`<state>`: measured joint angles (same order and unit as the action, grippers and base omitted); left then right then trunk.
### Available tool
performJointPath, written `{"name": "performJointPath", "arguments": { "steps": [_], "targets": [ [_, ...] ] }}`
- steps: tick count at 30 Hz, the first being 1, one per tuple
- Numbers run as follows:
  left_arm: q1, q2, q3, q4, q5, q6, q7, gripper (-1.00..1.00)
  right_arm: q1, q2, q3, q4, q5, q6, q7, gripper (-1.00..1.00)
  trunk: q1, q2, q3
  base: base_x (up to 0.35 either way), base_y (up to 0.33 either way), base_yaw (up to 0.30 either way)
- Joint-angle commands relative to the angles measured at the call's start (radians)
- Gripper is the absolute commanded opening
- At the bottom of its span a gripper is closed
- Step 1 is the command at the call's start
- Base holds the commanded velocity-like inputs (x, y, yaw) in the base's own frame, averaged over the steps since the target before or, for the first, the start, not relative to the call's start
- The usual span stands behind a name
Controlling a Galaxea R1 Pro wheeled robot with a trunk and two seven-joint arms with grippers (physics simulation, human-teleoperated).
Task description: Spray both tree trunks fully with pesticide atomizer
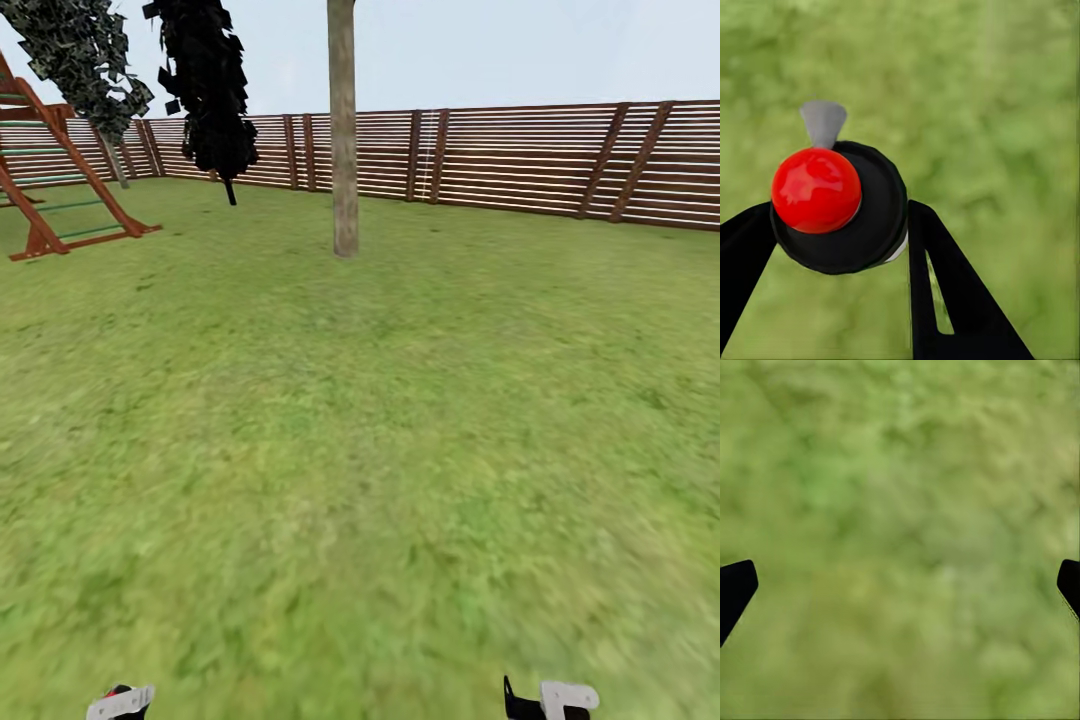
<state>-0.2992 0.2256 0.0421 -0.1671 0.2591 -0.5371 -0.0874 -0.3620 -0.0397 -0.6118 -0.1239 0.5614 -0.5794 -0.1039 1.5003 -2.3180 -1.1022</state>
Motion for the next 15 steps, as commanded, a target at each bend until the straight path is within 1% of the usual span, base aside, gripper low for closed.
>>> {"name": "performJointPath", "arguments": {
  "steps": [1, 15],
  "targets": [
    [0.000, 0.000, 0.001, 0.000, 0.000, 0.000, 0.000, -1.00, 0.000, 0.000, 0.000, 0.000, 0.000, 0.000, 0.000, 1.00, 0.000, 0.000, 0.000, 0.343, 0.000, 0.000],
    [0.000, 0.001, 0.001, 0.000, 0.000, -0.001, 0.000, -1.00, 0.000, 0.001, 0.003, 0.001, 0.002, 0.000, 0.003, 1.00, 0.000, 0.000, 0.000, 0.343, 0.000, 0.000]
  ]
}}
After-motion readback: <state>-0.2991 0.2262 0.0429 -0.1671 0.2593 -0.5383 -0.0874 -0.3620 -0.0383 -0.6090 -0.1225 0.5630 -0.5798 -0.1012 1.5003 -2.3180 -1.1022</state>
